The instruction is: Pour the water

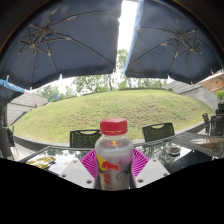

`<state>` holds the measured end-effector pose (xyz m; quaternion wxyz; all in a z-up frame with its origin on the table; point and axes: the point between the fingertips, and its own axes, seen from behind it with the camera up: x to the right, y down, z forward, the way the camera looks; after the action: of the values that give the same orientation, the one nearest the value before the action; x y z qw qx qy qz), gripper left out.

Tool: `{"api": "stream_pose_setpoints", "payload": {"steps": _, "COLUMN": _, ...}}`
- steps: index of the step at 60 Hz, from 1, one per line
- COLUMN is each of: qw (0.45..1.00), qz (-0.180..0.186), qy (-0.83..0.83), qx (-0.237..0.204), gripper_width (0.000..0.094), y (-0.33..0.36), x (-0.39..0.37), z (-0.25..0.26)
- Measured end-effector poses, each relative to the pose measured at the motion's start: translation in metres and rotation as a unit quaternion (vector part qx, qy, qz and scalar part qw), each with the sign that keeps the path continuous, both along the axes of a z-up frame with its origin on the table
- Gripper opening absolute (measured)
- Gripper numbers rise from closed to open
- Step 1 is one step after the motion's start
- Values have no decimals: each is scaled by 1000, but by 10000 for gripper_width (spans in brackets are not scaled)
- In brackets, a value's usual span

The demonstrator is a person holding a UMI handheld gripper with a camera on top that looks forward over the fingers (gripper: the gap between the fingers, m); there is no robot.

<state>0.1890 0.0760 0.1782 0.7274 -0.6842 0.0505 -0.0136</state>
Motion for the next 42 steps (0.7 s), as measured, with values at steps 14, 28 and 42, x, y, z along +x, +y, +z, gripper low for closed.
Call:
{"api": "stream_pose_setpoints", "payload": {"steps": 14, "qw": 994, "qz": 4, "qy": -20, "qx": -104, "gripper_width": 392, "y": 7, "x": 14, "z": -80}}
{"api": "stream_pose_setpoints", "payload": {"steps": 28, "qw": 996, "qz": 2, "qy": -7, "qx": -89, "gripper_width": 394, "y": 4, "x": 18, "z": -80}}
{"api": "stream_pose_setpoints", "payload": {"steps": 42, "qw": 987, "qz": 8, "qy": -5, "qx": -162, "gripper_width": 823, "y": -22, "x": 11, "z": -96}}
